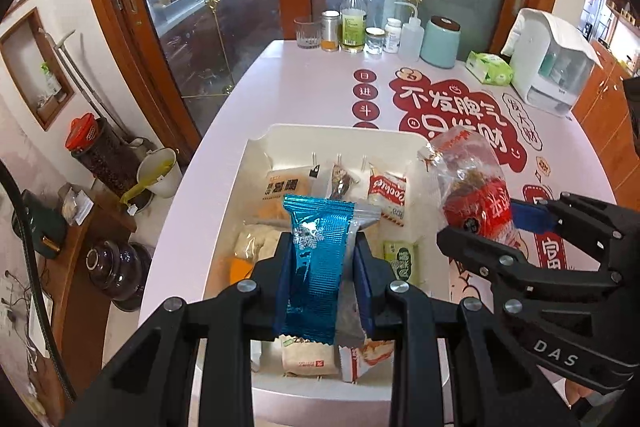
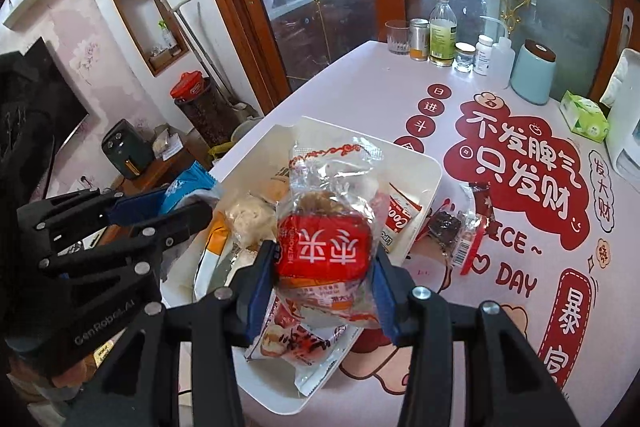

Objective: Organize snacks
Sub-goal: 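Release the bread bag and blue wrapper into the tray by opening both tools, then withdraw both open tools from the tray toward the last loose snacks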

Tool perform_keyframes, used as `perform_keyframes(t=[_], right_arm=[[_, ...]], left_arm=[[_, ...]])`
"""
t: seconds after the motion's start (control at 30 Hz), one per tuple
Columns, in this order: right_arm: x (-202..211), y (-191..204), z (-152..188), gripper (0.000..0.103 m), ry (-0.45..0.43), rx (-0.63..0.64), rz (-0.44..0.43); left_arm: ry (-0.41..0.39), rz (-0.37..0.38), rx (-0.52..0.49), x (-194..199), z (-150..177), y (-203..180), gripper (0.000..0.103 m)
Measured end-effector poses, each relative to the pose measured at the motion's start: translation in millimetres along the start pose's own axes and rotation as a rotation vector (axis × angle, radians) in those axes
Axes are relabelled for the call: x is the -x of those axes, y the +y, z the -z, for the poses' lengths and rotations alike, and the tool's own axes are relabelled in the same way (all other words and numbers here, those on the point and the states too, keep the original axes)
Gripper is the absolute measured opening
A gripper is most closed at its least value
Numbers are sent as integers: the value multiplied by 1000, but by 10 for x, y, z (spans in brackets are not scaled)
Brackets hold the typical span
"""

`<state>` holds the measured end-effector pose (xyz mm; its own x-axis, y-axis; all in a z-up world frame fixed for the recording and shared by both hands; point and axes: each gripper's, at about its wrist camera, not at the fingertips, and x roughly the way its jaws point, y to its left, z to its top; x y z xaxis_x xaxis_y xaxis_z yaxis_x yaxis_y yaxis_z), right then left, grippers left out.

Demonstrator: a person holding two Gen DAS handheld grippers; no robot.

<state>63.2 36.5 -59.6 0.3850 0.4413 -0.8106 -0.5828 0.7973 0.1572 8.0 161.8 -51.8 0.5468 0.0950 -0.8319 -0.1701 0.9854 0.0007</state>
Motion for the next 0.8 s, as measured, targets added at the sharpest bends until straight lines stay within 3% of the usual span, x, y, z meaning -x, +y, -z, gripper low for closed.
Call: perform_keyframes(t=[0.1, 0.17, 0.33, 0.4, 0.5, 0.8], right_arm=[[-29, 57, 20, 50, -6, 6, 34], [-36, 82, 34, 50, -6, 17, 39], [-27, 45, 78, 61, 5, -11, 30], [-9, 1, 85, 64, 6, -34, 13], [15, -54, 105, 65, 10, -58, 15], [148, -169, 201, 65, 9, -67, 14]], left_arm=[[14, -3, -13, -39, 24, 18, 27], [25, 4, -6, -56, 40, 47, 34], [16, -45, 23, -30, 67, 154, 73], [11, -40, 38, -8, 74, 197, 79], [9, -21, 43, 12, 84, 199, 84], [-6, -11, 16, 79, 61, 26, 84]])
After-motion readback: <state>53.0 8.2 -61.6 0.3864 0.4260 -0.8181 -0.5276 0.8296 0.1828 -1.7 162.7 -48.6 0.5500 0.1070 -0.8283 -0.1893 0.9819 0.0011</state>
